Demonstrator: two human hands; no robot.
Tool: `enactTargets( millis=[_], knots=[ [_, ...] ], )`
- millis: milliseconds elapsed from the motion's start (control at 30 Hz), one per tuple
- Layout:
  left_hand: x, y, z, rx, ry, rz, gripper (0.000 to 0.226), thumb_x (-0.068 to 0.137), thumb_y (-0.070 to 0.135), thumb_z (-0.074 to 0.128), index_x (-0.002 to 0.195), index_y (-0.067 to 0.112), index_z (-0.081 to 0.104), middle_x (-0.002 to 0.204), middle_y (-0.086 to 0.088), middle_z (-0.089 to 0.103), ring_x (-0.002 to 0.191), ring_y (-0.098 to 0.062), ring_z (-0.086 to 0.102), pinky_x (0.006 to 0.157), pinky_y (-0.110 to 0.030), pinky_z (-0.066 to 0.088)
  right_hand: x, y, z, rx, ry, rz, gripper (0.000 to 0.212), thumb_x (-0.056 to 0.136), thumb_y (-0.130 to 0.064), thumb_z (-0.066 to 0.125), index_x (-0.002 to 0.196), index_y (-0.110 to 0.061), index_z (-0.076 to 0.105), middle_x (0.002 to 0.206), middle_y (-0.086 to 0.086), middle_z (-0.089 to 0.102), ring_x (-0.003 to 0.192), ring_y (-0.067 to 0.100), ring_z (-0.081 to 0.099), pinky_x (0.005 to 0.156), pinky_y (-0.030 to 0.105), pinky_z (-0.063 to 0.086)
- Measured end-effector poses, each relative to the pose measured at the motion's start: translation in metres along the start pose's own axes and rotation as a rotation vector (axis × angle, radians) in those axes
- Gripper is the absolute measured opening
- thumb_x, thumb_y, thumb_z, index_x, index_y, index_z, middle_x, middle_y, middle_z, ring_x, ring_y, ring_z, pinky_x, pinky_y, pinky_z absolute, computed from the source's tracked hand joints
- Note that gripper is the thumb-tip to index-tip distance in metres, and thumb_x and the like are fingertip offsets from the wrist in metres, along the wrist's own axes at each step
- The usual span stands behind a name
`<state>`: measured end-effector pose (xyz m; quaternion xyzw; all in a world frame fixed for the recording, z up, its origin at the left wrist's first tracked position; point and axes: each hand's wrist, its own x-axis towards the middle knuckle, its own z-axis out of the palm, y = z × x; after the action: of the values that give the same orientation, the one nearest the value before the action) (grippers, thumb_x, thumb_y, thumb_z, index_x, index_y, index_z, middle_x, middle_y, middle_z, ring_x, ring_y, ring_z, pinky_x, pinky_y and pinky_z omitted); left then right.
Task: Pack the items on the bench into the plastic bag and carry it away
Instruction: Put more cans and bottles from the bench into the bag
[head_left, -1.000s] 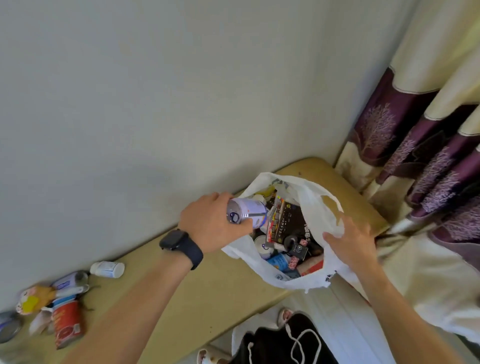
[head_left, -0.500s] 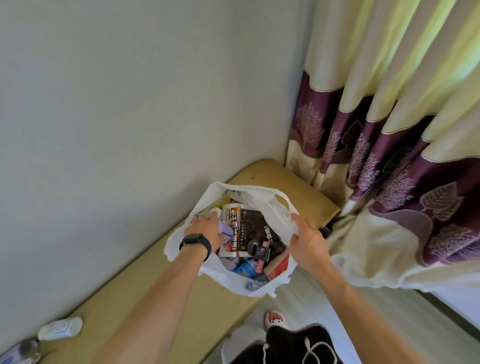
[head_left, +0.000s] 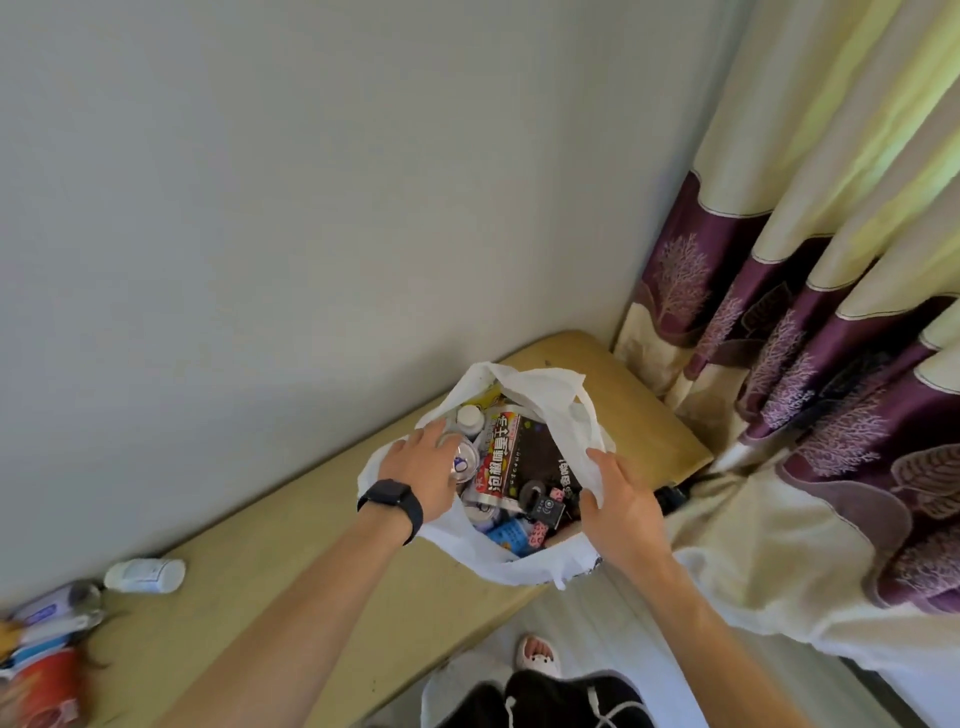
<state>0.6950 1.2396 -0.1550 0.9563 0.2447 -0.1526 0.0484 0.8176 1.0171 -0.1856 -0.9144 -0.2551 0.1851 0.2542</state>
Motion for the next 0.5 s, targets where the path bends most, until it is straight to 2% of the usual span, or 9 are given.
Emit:
enactTargets(
  millis=[67,100,167,233,333,500],
  knots=[
    [-0.016,-0.001,-0.005,0.034,0.091,0.052,0.052,0.092,0.028,0.056,0.142,0.025,0.044,0.156,-0.003,0.030,0.139,-0.027,0.034,0.110,-0.039,0.033,-0.007,0.001,0.004,-0.107,0.103,-0.096,0.050,0.084,-0.011,0.066,0.134,-0.016,0.059,0.140,0.005,0.057,0.116,0.036,0.053,0.098,0.044,0.046],
    [-0.025,-0.002,-0.007,0.036,0.144,0.063,0.052,0.087,0.028,0.062,0.138,0.024,0.050,0.152,-0.004,0.037,0.136,-0.028,0.039,0.109,-0.041,0.036,-0.010,0.001,0.005,-0.141,0.168,-0.149,0.048,0.079,-0.009,0.071,0.127,-0.014,0.064,0.134,0.006,0.062,0.112,0.036,0.054,0.095,0.045,0.048],
    [-0.044,-0.009,-0.005,-0.040,0.256,0.032,0.054,0.071,0.027,0.078,0.123,0.022,0.063,0.135,-0.007,0.058,0.122,-0.030,0.057,0.097,-0.043,0.049,-0.017,-0.003,0.007,-0.167,0.246,-0.235,0.044,0.075,-0.009,0.076,0.118,-0.013,0.070,0.128,0.004,0.066,0.109,0.034,0.055,0.091,0.046,0.051],
    [-0.068,-0.017,0.001,-0.138,0.326,-0.032,0.054,0.073,0.033,0.075,0.124,0.023,0.062,0.128,-0.005,0.063,0.115,-0.029,0.061,0.090,-0.042,0.053,-0.024,-0.017,0.009,-0.154,0.255,-0.338,0.036,0.080,-0.013,0.071,0.117,-0.015,0.071,0.128,0.002,0.066,0.111,0.031,0.056,0.093,0.045,0.052],
    [-0.110,-0.028,0.017,-0.300,0.337,-0.181,0.055,0.086,0.043,0.048,0.139,0.025,0.048,0.141,-0.002,0.053,0.123,-0.025,0.054,0.099,-0.040,0.047,-0.039,-0.046,0.018,-0.066,0.229,-0.536,0.031,0.085,-0.014,0.068,0.115,-0.013,0.072,0.125,0.001,0.067,0.113,0.027,0.055,0.098,0.039,0.049],
    [-0.194,-0.058,0.076,-0.518,0.160,-0.542,0.059,0.096,0.039,0.044,0.152,0.031,0.024,0.158,0.006,0.025,0.144,-0.018,0.026,0.116,-0.034,0.023,-0.075,-0.109,0.058,0.059,0.056,-0.847,0.024,0.087,-0.017,0.062,0.107,-0.016,0.074,0.108,-0.004,0.069,0.107,0.021,0.056,0.097,0.030,0.045]
  ],
)
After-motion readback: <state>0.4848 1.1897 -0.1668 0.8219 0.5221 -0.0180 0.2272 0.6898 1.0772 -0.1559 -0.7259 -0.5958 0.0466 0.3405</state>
